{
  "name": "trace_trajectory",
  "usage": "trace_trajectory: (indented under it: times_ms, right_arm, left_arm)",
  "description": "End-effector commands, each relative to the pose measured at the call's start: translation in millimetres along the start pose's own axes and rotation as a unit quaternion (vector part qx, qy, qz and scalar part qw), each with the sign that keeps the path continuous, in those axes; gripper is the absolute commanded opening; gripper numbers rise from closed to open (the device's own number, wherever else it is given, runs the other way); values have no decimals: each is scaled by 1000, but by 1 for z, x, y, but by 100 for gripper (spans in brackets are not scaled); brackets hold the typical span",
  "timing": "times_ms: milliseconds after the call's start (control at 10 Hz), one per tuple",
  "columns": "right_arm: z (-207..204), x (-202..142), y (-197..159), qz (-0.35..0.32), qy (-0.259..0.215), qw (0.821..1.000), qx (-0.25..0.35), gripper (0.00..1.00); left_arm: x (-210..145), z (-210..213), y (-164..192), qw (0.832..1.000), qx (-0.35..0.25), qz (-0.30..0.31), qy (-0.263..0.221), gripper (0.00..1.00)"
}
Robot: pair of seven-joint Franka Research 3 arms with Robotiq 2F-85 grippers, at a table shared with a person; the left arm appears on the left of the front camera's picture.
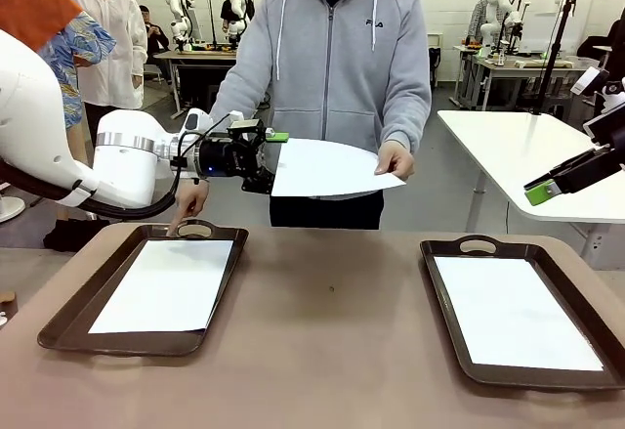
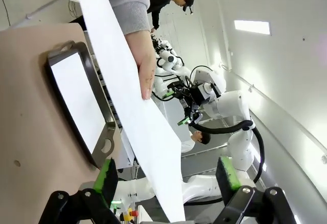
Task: Sort the A4 documents.
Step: Receive the A4 Paper.
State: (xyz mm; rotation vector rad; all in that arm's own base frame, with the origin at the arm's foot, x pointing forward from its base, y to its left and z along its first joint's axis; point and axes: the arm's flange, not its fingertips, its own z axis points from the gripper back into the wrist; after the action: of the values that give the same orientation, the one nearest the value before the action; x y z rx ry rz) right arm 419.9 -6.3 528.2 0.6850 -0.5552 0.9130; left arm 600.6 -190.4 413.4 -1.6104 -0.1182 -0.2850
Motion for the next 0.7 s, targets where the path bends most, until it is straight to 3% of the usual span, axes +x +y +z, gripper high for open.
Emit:
trace_trajectory:
  times_ms: [0,500,600]
  right_arm:
    - [0,0,1,1,-1,1000,2,100]
    - [0,0,1,1,-1,1000,2,100]
    - [0,0,1,1,-1,1000,2,100]
  left_arm:
    - [14,-6,0,1000,-19,23,-1,100]
    - [14,-3,3,997,4,71,4,100]
    - [12,-3,3,998,2,63,24,88]
